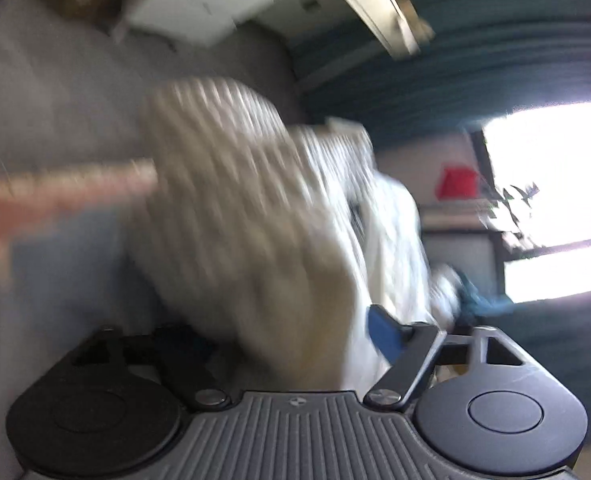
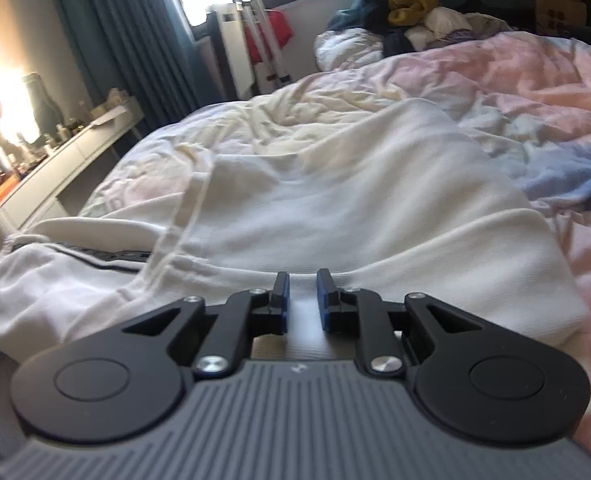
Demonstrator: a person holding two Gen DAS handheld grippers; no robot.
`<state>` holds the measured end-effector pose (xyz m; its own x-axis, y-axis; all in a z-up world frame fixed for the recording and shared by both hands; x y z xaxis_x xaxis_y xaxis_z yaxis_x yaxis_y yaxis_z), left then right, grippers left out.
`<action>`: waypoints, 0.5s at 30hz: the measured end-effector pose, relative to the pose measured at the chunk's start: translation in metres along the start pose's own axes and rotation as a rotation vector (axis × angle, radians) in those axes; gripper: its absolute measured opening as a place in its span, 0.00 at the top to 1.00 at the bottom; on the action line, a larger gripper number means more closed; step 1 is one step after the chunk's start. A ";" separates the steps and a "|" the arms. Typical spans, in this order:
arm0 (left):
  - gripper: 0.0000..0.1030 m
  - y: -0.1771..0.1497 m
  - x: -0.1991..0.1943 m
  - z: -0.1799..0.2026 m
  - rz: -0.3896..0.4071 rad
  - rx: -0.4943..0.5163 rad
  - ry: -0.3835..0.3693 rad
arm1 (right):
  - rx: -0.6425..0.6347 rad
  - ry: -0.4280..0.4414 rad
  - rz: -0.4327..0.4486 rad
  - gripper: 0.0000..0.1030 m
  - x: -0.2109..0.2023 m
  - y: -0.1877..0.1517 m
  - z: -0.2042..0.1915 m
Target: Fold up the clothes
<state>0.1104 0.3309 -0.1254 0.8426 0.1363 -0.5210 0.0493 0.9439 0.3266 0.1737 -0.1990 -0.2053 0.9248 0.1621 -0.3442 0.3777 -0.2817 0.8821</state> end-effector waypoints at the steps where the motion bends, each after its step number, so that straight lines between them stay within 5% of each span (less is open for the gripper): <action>1: 0.36 0.005 0.002 0.001 0.028 0.018 -0.003 | -0.019 0.018 0.002 0.82 -0.001 -0.001 -0.008; 4: 0.52 0.018 0.006 0.003 0.082 0.077 0.010 | -0.056 0.076 -0.014 0.83 0.001 -0.007 -0.032; 5: 0.66 0.020 0.006 0.006 0.091 0.112 0.007 | -0.068 0.089 -0.025 0.83 0.002 -0.011 -0.039; 7: 0.77 0.020 0.002 0.023 0.125 0.242 -0.013 | -0.096 0.092 -0.033 0.83 0.005 -0.015 -0.044; 11: 0.80 0.012 -0.021 0.070 0.227 0.448 -0.077 | -0.045 0.096 -0.046 0.83 0.004 -0.013 -0.040; 15: 0.81 -0.015 -0.060 0.142 0.332 0.645 -0.226 | -0.007 0.050 -0.029 0.82 -0.007 -0.003 -0.032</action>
<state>0.1353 0.2662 0.0130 0.9538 0.2522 -0.1636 0.0193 0.4917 0.8706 0.1643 -0.1695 -0.1956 0.9100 0.2173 -0.3531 0.4037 -0.2700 0.8741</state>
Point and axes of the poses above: each gripper's, at about its wrist camera, not at the fingertips, and x roughly the way its jaws point, z to its right, y to its top, the point moved 8 cm from there along x, roughly the way its jaws point, and after that the axes turned 14 degrees about z, right-handed, at the moved point
